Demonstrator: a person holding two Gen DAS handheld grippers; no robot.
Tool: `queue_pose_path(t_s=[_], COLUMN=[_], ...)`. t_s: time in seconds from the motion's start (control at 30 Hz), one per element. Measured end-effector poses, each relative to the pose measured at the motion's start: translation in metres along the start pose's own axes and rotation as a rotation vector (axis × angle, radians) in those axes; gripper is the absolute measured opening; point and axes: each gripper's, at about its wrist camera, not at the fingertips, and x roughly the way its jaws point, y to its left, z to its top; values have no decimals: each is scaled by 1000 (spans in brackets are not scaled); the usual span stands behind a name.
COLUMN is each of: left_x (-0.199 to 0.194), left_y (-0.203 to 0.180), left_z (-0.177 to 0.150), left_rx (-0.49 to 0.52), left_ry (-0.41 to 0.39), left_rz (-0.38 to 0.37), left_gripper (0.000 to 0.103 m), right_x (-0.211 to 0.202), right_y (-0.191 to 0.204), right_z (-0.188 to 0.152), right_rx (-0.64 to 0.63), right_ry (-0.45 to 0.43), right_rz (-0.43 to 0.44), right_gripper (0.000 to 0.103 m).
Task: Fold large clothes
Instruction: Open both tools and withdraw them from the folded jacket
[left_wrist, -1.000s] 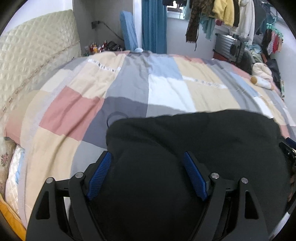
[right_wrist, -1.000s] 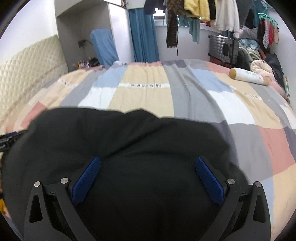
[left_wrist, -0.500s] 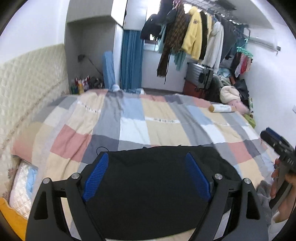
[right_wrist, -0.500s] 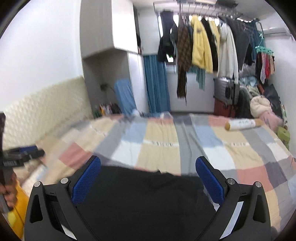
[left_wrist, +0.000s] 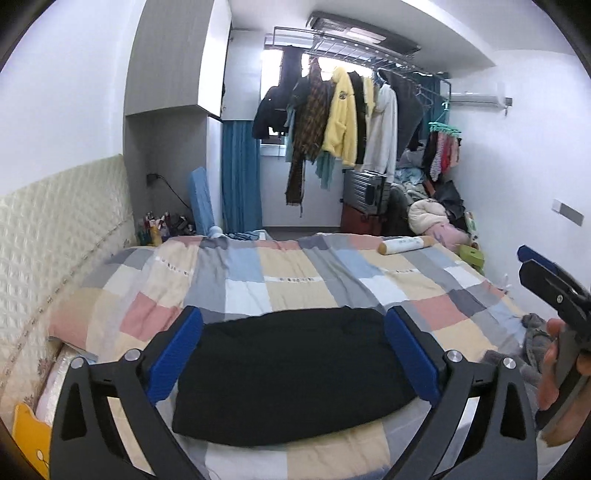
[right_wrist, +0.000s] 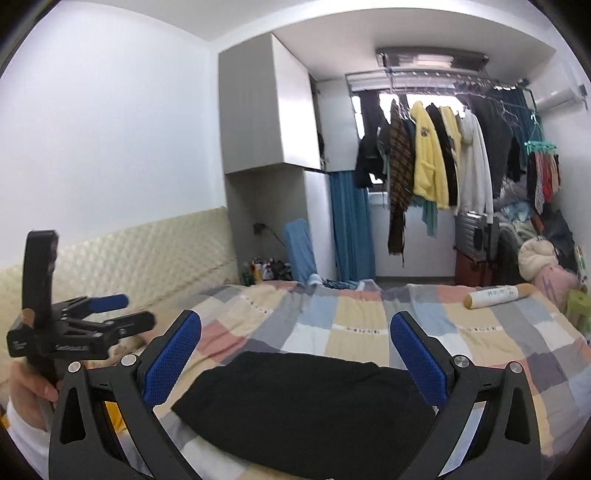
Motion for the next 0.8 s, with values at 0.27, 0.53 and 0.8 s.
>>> queue_pose_path(t_s=[0.27,0.53,0.8], left_x=[-25,-9,-3], left_y=[-4,-1,0], left_z=[-44,-89,-122], left_rx=[-19,-121,-145], left_ry=[-56,54,131], left_rz=[59,46,128], left_gripper=[103,103,103], right_x=[-26,-26,-20], right_y=[17,23,20], right_z=[-31,-76,-131], right_rx=[17,10,18], right_ry=[-25,35,176], right_rz=[-2,-70,-118], right_gripper=[103,103,103])
